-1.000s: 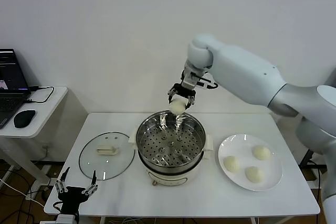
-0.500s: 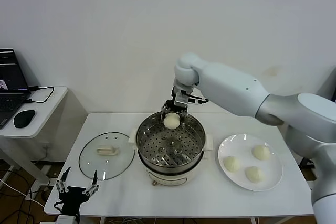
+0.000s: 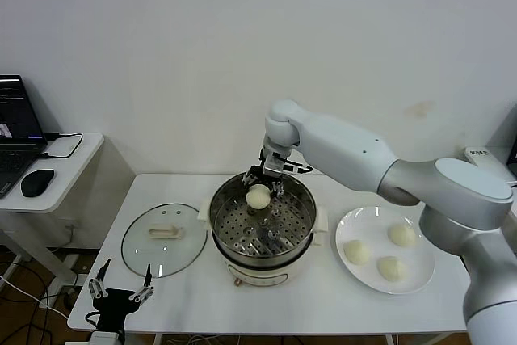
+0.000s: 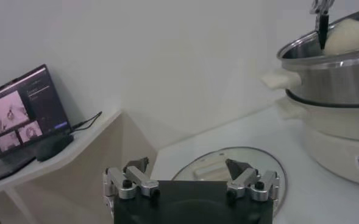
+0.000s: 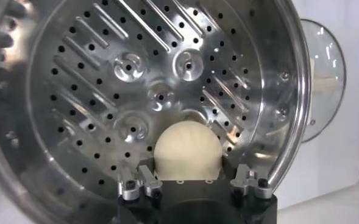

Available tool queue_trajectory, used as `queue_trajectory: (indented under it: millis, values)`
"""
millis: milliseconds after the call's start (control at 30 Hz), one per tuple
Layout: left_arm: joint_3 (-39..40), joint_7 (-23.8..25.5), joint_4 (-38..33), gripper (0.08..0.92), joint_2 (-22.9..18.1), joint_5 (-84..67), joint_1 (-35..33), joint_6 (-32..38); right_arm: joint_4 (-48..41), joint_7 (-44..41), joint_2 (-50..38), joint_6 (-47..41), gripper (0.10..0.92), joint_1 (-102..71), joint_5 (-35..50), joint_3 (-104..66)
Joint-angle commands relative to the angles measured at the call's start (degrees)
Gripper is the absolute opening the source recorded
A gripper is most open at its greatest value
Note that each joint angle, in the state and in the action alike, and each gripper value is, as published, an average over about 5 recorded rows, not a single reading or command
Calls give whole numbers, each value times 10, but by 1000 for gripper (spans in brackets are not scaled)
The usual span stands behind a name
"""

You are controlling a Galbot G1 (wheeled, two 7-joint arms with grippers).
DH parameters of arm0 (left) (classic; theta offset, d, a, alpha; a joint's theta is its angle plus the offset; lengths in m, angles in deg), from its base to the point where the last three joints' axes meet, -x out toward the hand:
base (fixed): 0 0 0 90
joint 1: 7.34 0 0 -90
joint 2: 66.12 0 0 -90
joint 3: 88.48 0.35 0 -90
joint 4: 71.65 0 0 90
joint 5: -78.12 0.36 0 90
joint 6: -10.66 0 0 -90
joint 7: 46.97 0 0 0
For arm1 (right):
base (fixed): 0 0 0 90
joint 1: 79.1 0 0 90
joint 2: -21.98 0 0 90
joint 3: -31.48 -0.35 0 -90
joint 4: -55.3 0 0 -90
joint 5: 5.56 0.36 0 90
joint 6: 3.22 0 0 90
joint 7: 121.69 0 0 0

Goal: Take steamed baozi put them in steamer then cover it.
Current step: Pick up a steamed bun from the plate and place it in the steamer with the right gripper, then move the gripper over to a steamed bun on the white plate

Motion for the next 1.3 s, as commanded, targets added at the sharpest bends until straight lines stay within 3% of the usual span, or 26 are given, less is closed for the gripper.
queue_trajectory:
  millis: [33,233,467,633,767,1000,1133,1300]
  values:
    - [10,0,4,823,-3,3,3,1,-27,15,9,-3,670,-12,-8,-6]
    - [11,-1,9,823,-2,3,5,1,-28,15,8,-8,671,-15,-6,-5]
    - [15,0,10,823,-2,2,7,0,-15,15,-4,-24,798,-5,15,-6]
    - [15,5,6,823,2,1,6,-3,23,0,-34,-55,822,18,79,-17]
    - [14,9,2,823,7,-2,6,-5,74,-32,-95,-150,823,50,168,-28]
    - [27,9,-1,823,16,-3,10,-5,173,-33,-257,-400,823,111,349,1]
    - [36,10,0,823,26,-3,10,-5,223,-33,-334,-524,823,112,400,-14]
    - [46,11,0,823,34,-2,9,-6,262,-47,-409,-591,823,99,396,-28]
